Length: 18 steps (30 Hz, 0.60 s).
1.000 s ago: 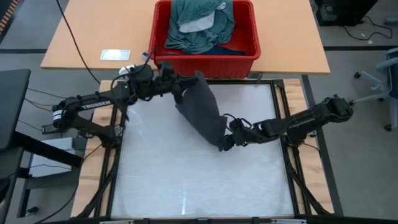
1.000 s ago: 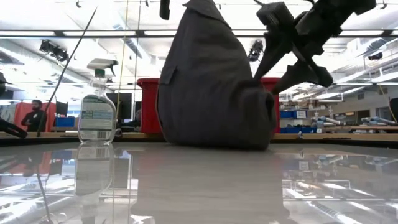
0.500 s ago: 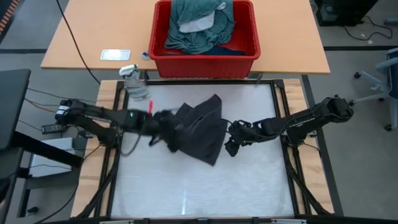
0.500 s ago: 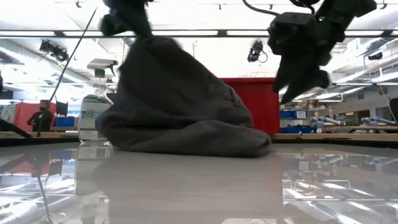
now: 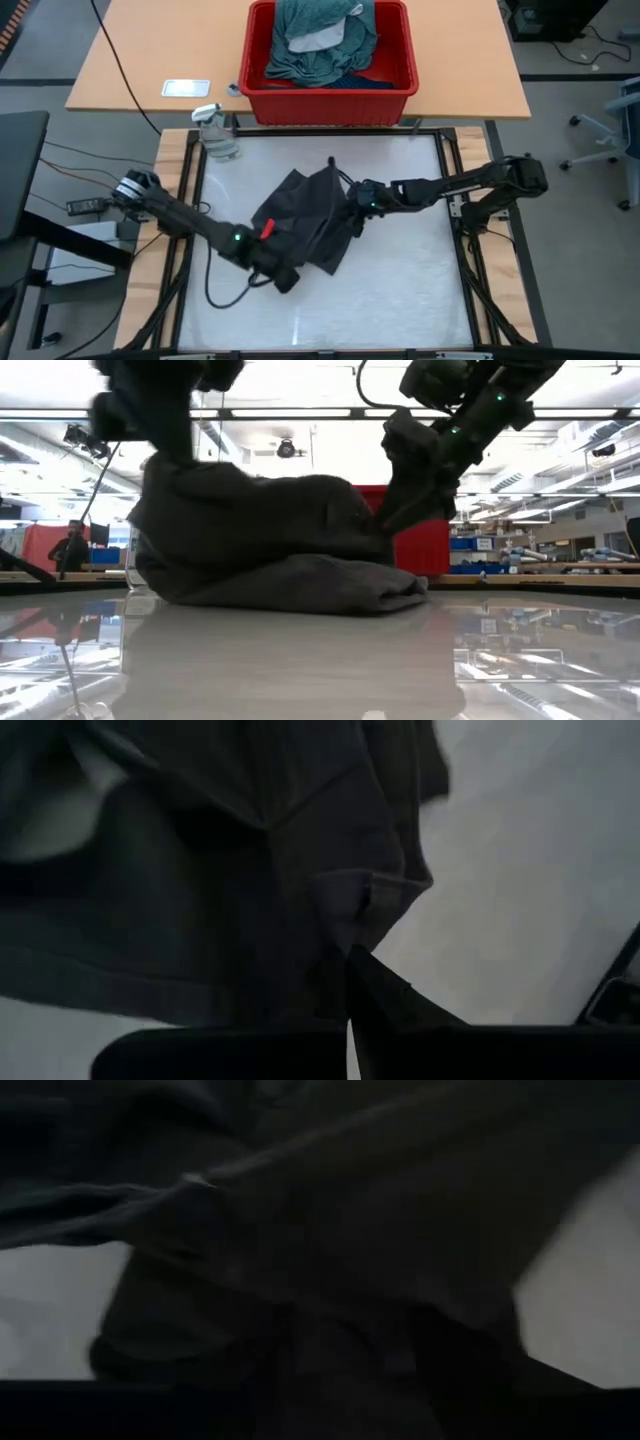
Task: Fold Laundry from Bin
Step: Fold the gray short on the table
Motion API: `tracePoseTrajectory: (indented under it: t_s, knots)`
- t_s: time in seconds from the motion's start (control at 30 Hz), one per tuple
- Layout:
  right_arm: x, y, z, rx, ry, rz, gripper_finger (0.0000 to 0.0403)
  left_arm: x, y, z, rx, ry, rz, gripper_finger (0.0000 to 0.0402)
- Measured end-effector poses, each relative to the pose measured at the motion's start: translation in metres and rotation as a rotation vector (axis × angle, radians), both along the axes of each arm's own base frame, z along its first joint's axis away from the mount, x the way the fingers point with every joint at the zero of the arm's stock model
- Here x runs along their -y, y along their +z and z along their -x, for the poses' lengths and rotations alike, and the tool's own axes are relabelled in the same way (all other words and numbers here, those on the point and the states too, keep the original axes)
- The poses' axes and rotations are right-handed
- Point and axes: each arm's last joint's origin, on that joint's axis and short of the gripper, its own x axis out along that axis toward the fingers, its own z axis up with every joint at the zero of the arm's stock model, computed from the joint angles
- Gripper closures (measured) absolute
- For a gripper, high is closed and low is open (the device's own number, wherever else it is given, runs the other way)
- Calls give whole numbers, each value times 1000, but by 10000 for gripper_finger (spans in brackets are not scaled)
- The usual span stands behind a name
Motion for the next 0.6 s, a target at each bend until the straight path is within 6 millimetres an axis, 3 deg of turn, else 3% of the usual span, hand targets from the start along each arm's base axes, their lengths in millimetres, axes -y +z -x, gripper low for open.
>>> tracePoseTrajectory:
  t_s: [0.17,0.27,0.47,0.6]
  knots:
    - [9,15,16,-41,-53,122,197,35,-17,15,-116,-52,72,401]
    - [19,22,15,9,-43,144,197,48,-22,23,-142,-22,86,401]
    - [51,9,-9,212,151,-80,197,54,-26,37,-222,-20,35,401]
    - [63,4,-18,257,293,39,193,51,-27,58,-416,-86,-47,401]
